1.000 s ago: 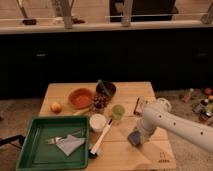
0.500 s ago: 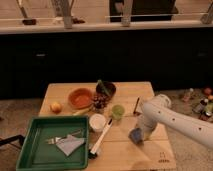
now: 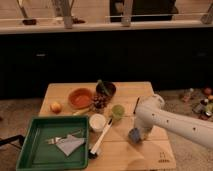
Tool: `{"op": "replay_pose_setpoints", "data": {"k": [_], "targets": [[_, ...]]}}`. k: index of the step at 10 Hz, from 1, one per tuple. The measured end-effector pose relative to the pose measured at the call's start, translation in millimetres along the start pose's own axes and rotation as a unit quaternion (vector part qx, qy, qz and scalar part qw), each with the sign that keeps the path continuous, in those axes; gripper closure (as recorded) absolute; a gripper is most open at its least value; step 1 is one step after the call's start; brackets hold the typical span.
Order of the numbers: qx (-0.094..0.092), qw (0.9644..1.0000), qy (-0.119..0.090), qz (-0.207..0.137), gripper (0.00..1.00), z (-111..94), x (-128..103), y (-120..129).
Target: Wipe table surface with sponge
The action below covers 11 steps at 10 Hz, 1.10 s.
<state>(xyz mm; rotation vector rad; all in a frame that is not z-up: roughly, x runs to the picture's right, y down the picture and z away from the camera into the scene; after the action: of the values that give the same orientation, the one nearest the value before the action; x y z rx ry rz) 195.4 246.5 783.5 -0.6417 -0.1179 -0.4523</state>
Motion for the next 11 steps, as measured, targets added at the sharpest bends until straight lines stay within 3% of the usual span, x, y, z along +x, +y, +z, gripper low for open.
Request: {"op": "replay_pose_setpoints", "data": {"k": [2, 4, 11], "targets": [[0.004, 0.9996, 0.027, -0.006, 1.00, -4.6, -4.1, 2.0], [0.005, 0.9990, 0.041, -0.017, 1.00, -6.3, -12.8, 1.2], [-0.016, 0.9984, 0.015, -0.053, 1.00, 2.5, -40.1, 17.4]]}}
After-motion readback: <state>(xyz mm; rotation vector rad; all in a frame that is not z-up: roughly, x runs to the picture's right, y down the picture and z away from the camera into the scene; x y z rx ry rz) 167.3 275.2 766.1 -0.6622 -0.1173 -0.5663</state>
